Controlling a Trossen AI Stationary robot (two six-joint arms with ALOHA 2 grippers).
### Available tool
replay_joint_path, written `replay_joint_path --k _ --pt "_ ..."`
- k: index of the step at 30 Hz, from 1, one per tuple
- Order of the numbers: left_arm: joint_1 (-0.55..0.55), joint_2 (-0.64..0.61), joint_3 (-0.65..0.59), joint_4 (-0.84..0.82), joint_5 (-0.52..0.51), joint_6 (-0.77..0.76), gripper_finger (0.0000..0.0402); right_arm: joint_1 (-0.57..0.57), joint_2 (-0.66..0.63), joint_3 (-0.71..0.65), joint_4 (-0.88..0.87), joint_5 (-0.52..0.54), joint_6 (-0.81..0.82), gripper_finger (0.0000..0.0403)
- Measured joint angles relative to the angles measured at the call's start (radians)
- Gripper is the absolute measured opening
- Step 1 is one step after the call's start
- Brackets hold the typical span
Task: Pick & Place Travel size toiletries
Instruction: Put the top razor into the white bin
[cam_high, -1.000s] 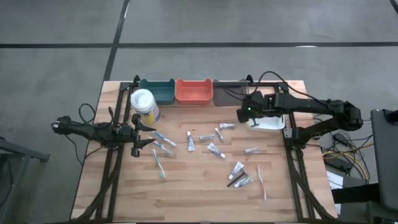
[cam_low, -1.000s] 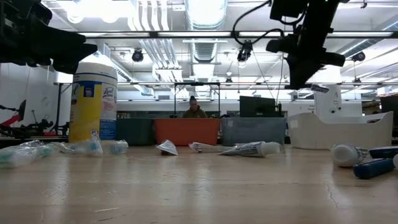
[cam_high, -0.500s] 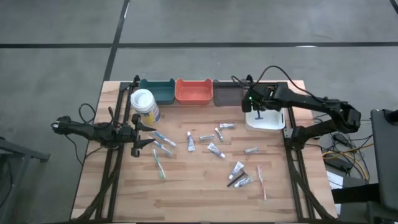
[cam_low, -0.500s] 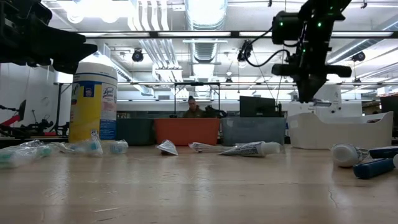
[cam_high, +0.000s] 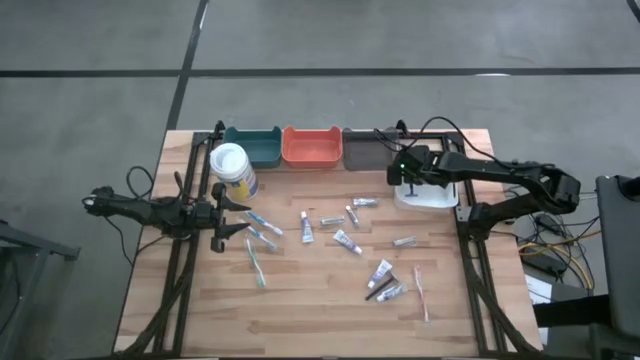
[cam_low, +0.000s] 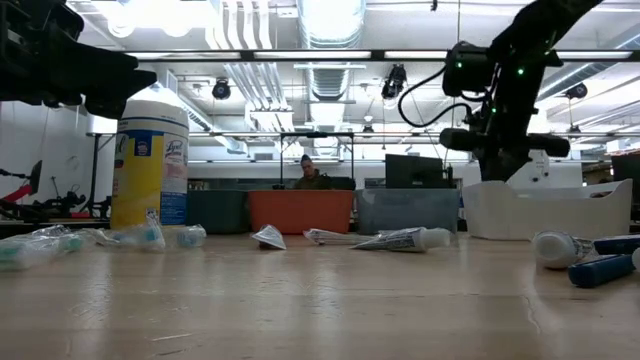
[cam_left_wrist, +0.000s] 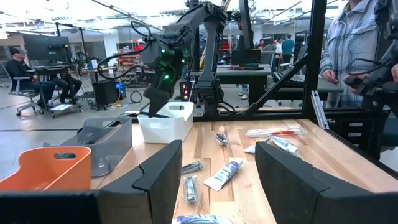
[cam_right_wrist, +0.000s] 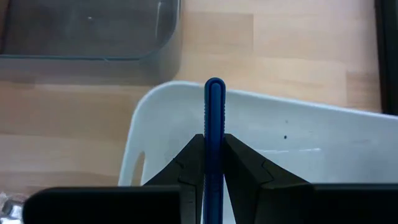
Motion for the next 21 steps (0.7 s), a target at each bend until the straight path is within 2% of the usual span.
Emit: replay_joint_path --k 13,21 --pt "0.0 0.0 0.0 0.0 0.0 0.0 0.0209 0.0 0.0 -0.035 0.027 -0.003 -0.019 0.0045" --pt "0.0 0.0 0.0 0.0 0.0 0.0 0.0209 0.0 0.0 -0.035 0.023 -0.003 -0.04 0.0094"
